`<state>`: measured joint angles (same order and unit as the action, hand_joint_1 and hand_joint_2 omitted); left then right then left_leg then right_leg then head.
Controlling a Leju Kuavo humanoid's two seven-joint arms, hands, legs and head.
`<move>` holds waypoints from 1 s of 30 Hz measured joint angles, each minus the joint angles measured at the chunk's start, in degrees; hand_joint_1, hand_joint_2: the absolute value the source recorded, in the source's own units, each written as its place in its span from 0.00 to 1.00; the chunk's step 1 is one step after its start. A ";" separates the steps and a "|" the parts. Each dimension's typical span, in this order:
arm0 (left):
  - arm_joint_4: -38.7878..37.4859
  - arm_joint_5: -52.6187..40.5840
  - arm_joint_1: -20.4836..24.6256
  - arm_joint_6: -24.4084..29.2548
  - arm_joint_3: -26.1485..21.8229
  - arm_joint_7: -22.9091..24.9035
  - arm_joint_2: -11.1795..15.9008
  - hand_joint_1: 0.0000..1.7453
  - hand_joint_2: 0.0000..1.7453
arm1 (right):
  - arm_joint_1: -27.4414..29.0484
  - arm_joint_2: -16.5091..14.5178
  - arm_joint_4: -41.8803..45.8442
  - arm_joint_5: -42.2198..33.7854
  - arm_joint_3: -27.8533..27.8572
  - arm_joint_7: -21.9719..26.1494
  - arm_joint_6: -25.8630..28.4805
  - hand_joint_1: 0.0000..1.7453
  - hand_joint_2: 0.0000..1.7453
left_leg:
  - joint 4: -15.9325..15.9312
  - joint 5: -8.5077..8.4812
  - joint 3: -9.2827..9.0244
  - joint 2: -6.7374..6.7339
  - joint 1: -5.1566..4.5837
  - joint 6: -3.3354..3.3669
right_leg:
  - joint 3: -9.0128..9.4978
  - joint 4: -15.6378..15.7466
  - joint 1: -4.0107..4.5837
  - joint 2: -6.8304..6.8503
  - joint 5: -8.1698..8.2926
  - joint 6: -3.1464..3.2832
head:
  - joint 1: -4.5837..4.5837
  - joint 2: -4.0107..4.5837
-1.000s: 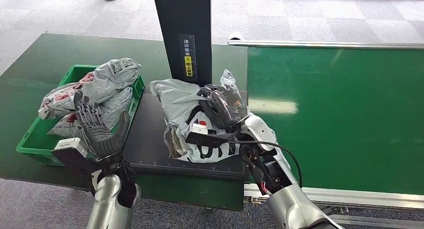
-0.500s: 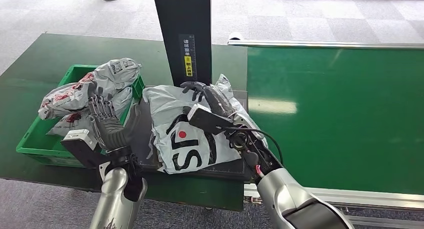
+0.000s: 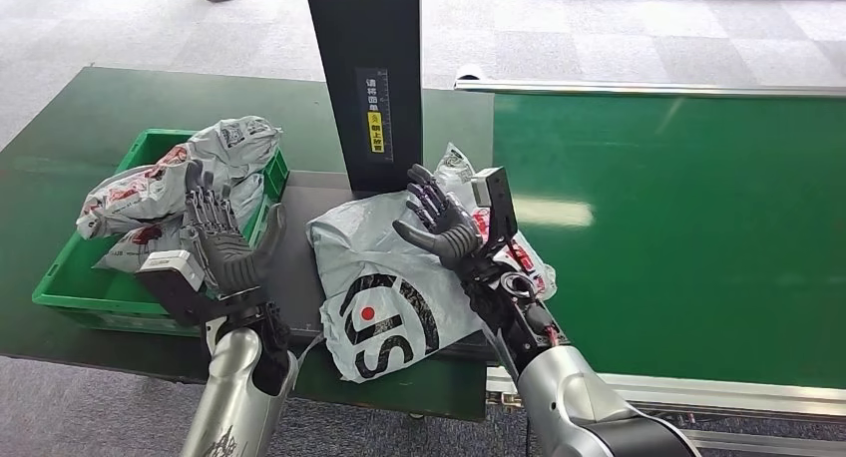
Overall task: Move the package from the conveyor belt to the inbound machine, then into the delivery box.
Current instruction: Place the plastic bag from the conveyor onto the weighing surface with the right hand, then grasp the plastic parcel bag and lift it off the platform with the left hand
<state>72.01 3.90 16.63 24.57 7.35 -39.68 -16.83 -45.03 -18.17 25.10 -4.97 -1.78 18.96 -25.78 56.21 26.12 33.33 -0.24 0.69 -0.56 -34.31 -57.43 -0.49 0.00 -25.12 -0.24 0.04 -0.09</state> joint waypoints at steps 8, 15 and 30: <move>-1.43 -0.46 0.40 -8.22 0.45 1.89 0.21 0.00 1.00 | 0.10 -0.50 1.38 -3.16 2.68 7.15 5.51 0.00 1.00 | 0.00 0.00 0.00 -0.01 0.00 0.00 | 0.00 0.00 0.00 0.00 0.00 0.00 | -0.01 0.00; -3.48 -8.62 0.81 -17.99 3.79 9.74 0.71 0.00 1.00 | 4.05 0.49 14.26 -1.92 -1.59 10.18 22.94 0.00 1.00 | 0.01 0.01 0.01 -0.02 -0.01 0.00 | -0.04 0.01 -0.01 -0.01 0.00 0.00 | -0.01 0.00; -20.17 -42.61 6.40 -12.24 12.60 28.90 1.50 0.00 1.00 | 12.24 5.18 30.24 3.99 -8.04 5.53 30.98 0.00 1.00 | 0.01 0.02 0.01 -0.03 -0.01 0.01 | -0.04 0.01 -0.01 -0.01 0.00 0.00 | -0.01 0.00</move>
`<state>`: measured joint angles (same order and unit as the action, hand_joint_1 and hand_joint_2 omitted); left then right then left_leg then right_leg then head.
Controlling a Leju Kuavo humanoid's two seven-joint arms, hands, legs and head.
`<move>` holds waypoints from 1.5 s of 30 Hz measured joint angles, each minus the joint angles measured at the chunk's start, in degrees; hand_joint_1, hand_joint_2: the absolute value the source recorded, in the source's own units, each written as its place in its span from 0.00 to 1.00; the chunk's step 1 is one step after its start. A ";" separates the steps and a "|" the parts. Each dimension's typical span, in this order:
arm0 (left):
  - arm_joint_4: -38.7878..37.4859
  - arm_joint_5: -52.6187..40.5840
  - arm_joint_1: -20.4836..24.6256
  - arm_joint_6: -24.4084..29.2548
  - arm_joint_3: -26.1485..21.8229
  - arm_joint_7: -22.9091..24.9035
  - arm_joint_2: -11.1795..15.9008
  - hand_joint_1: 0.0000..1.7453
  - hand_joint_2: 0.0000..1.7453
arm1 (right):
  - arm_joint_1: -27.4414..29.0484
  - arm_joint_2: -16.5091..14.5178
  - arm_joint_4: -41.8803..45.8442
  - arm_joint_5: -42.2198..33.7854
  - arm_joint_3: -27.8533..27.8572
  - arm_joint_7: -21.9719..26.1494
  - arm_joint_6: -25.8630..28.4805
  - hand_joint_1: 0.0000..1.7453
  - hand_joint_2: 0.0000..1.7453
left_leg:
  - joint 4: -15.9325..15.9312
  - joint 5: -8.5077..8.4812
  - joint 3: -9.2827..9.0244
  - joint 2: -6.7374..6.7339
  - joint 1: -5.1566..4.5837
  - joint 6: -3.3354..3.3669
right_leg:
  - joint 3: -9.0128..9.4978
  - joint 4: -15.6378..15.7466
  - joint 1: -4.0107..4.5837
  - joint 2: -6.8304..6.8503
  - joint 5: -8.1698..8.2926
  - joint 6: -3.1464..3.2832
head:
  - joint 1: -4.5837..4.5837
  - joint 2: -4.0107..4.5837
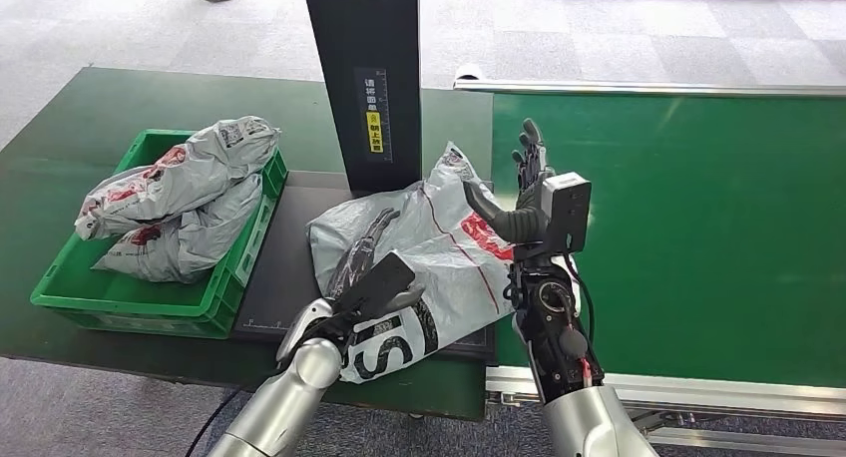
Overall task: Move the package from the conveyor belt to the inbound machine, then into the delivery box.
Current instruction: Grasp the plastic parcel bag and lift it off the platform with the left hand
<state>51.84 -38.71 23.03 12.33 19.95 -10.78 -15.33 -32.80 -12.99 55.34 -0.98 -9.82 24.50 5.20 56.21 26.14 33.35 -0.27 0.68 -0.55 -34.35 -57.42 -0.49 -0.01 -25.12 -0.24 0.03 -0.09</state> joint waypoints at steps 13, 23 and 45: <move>-7.93 -12.06 1.65 0.11 -0.87 4.07 0.07 1.00 1.00 | -1.00 3.76 -10.62 18.24 -7.32 -12.66 -5.39 0.00 1.00 | -0.01 0.00 0.01 0.07 0.00 0.00 | 0.06 0.00 0.00 0.02 0.00 0.00 | 0.00 0.00; -1.79 -12.36 -2.04 3.89 -4.65 1.41 0.07 1.00 1.00 | -1.31 4.25 -11.72 18.72 -6.92 -9.38 -6.94 0.00 1.00 | -0.01 0.00 0.02 0.07 0.01 0.00 | 0.03 0.00 0.00 0.01 0.00 0.00 | 0.00 0.00; 6.05 4.74 -4.38 15.93 -9.86 -15.68 -0.02 1.00 1.00 | 2.69 3.03 3.28 -3.48 -2.08 9.32 -12.68 0.00 1.00 | -0.01 -0.01 0.02 0.04 0.00 0.00 | 0.04 0.00 0.00 0.02 -0.01 0.00 | 0.01 0.00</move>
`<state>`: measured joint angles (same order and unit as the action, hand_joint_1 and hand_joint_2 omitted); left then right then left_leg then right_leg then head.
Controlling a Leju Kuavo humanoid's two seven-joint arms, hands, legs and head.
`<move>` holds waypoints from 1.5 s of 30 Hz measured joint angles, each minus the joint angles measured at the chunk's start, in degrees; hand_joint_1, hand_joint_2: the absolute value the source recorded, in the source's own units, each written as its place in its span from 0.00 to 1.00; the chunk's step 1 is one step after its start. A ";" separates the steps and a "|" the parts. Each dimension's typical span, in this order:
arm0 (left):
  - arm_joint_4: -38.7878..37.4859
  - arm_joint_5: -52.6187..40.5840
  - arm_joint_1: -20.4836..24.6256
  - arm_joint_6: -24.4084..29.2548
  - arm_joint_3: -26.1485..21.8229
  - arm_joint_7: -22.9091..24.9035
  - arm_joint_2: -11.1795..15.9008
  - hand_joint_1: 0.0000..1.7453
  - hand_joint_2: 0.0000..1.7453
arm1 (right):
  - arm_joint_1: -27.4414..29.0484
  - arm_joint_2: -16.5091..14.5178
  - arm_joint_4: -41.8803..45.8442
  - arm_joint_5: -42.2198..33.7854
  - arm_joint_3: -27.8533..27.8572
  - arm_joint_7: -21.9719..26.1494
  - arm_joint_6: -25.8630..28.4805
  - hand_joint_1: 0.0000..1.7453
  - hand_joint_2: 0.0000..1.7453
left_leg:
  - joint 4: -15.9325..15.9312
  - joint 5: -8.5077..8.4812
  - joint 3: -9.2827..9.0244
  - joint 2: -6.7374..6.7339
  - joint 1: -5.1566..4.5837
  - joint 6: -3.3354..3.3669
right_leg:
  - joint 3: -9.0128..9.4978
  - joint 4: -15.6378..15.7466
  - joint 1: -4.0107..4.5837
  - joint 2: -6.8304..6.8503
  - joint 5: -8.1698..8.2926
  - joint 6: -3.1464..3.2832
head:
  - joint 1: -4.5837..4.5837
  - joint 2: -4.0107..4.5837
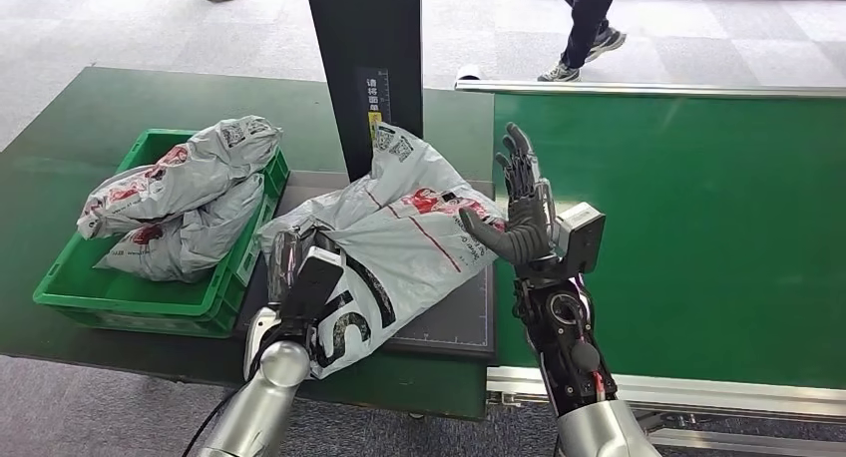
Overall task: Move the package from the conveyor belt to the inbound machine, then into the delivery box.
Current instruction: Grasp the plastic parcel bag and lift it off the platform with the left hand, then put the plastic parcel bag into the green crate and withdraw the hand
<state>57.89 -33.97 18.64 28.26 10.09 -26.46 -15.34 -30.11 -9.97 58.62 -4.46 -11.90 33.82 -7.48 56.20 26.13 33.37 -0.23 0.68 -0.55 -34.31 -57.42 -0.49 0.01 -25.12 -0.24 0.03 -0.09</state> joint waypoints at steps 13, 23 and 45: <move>3.31 1.75 -1.08 1.90 -1.01 -1.76 -0.05 1.00 1.00 | -0.01 -0.14 0.13 -0.87 0.08 0.19 0.13 0.00 1.00 | 0.00 0.01 0.00 0.01 0.00 0.00 | -0.01 0.00 0.00 0.00 0.00 0.00 | 0.00 0.00; 15.61 11.89 -4.11 11.39 -2.69 -13.39 -0.08 1.00 1.00 | -1.69 -0.44 -3.33 -4.37 0.08 -5.25 2.03 0.00 1.00 | 0.00 0.00 0.01 -0.02 0.00 0.00 | -0.01 0.00 0.00 -0.01 0.00 0.00 | -0.01 0.00; 32.30 -24.78 6.12 11.52 -24.59 -12.13 -3.24 1.00 1.00 | -3.28 0.66 -11.04 -0.99 -5.45 -6.44 2.34 0.00 1.00 | 0.01 -0.02 -0.02 -0.01 0.02 -0.02 | -0.01 -0.01 0.03 -0.01 0.01 0.00 | 0.01 0.00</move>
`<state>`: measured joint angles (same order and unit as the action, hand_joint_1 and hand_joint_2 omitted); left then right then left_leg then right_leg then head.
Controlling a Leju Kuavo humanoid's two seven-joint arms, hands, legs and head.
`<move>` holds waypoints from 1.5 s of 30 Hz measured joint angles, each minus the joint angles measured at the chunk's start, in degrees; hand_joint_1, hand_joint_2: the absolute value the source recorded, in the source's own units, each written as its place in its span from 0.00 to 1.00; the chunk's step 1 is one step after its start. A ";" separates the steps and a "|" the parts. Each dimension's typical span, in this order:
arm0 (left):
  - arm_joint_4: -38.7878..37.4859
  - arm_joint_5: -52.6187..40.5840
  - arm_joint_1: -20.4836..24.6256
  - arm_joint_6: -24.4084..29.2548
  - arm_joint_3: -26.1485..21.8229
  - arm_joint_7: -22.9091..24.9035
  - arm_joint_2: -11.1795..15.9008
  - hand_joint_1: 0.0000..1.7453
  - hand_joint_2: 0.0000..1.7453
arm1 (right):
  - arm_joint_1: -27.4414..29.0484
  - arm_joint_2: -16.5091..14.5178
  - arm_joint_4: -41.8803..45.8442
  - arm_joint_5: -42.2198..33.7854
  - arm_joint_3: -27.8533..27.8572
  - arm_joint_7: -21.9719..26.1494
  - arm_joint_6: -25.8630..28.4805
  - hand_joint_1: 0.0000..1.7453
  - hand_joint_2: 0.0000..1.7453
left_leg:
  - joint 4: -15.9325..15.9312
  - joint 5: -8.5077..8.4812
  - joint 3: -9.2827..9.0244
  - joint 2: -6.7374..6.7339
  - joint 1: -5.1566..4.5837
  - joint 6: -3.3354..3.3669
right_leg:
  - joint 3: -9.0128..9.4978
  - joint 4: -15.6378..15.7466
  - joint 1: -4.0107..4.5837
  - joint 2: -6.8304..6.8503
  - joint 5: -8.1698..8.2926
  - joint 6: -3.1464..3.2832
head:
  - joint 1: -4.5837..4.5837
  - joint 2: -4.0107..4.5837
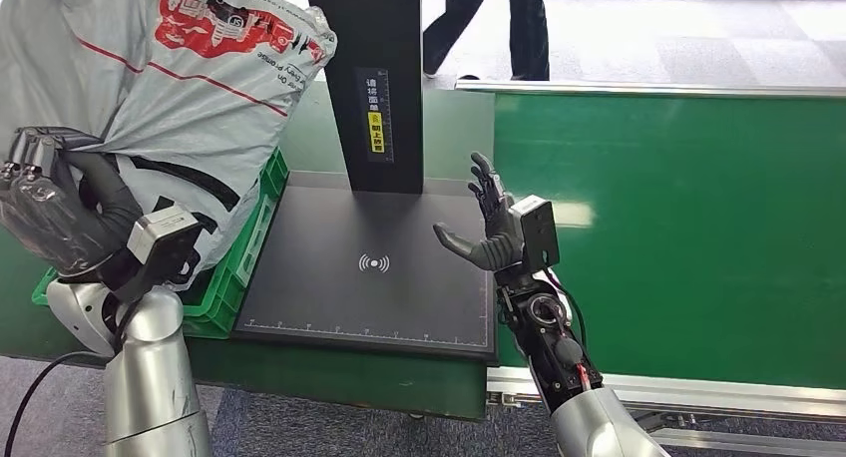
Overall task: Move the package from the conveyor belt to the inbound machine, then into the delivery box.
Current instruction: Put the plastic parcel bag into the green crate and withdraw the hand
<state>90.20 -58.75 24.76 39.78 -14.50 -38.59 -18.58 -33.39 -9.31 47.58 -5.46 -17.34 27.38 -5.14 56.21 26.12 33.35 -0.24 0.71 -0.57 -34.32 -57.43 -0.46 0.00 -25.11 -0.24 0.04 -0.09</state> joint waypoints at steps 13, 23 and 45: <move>-37.88 -26.45 18.98 -8.44 -3.17 48.13 12.99 1.00 1.00 | 0.47 0.50 -0.18 1.94 -1.54 -0.89 -0.57 0.00 1.00 | -0.01 -0.17 -0.04 -0.04 0.08 -0.14 | -0.02 -0.06 0.09 -0.02 0.09 0.13 | 0.01 0.00; -61.61 -23.42 26.70 -21.73 -3.24 56.67 20.40 0.82 1.00 | 0.36 0.76 -1.14 3.77 -2.54 -0.63 -1.64 0.00 1.00 | -0.01 -0.12 -0.01 -0.03 0.06 -0.14 | -0.01 -0.06 0.07 -0.01 0.06 0.11 | -0.01 0.00; -68.94 -22.93 28.84 -35.09 -4.05 60.62 22.19 0.00 1.00 | 0.21 0.26 -1.38 5.07 -2.61 -1.10 -2.42 0.00 1.00 | -0.05 -0.15 -0.41 0.14 0.06 -0.14 | 0.46 -0.06 0.05 0.12 0.05 0.12 | -0.01 0.00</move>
<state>21.26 -81.68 53.60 4.69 -18.55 22.03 3.61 -33.18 -9.04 46.21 -0.39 -19.96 26.27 -7.56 56.17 25.97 32.94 -0.10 0.76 -0.70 -33.86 -57.49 -0.41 0.11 -25.06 -0.12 0.03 -0.09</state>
